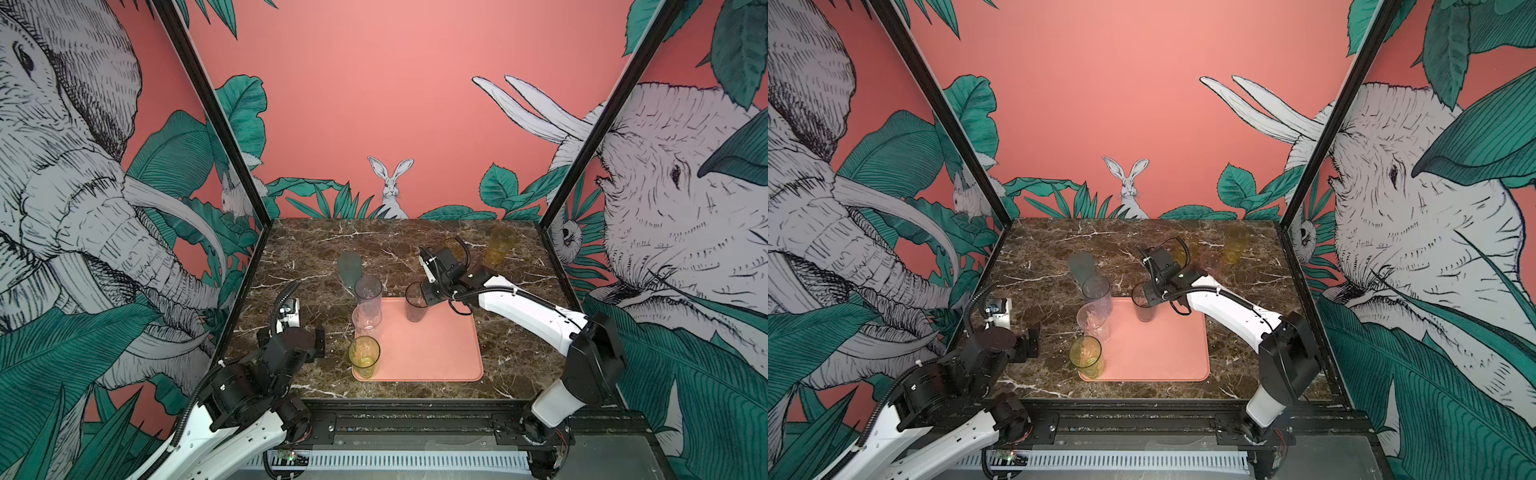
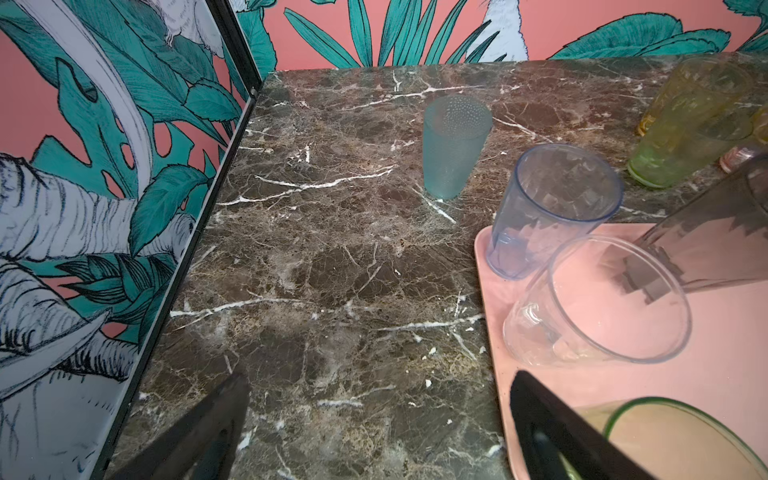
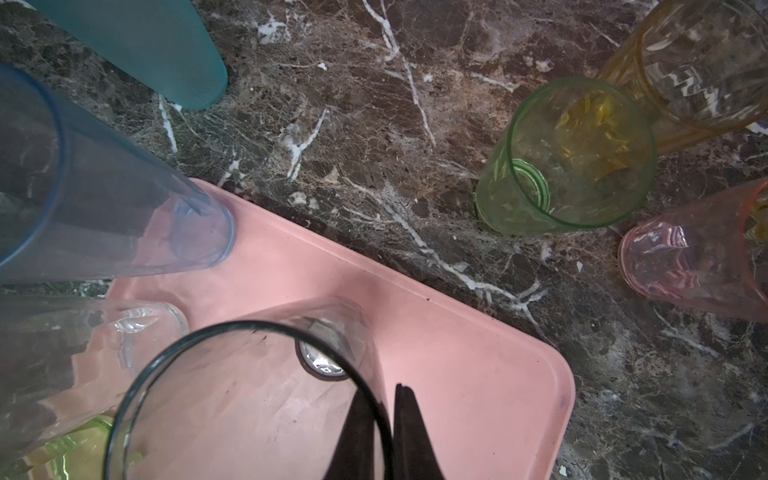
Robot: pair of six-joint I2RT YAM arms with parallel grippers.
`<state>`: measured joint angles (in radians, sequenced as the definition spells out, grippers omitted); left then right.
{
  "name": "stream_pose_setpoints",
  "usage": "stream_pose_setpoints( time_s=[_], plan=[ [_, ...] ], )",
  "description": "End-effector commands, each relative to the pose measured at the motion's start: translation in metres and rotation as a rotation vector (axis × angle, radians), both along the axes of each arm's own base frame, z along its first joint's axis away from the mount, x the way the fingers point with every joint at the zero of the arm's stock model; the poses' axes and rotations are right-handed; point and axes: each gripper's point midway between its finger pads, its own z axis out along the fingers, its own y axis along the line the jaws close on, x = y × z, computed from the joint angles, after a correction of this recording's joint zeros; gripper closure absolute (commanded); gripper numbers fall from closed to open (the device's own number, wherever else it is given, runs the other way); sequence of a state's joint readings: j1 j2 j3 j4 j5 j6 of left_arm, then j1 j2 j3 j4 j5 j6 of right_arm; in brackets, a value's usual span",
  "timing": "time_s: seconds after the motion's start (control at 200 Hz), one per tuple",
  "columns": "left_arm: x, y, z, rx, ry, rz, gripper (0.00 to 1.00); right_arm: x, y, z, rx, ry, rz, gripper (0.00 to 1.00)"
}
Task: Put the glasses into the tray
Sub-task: 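Lower the smoky grey glass onto the tray's far side with the right gripper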
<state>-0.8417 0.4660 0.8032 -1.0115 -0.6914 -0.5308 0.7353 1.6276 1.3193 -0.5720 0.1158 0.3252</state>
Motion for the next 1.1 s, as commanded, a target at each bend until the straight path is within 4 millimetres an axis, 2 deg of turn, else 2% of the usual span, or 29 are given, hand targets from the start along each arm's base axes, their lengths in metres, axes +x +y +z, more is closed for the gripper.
stream_pose_setpoints(
  time_s=[0.0,0.615,1.095],
  plan=[
    [0.002,-0.001,-0.003,0.004,0.004,0.008,0.01,0.008,0.002,0.001,-0.003,-0.036,-0.016,1.0],
    [0.003,-0.002,-0.004,0.014,0.009,0.007,0.01,0.018,0.0,-0.014,-0.009,-0.017,-0.031,1.0],
    [0.003,-0.002,-0.004,0.016,0.008,0.007,0.01,0.024,-0.009,-0.012,-0.04,-0.018,-0.055,1.0]
  ],
)
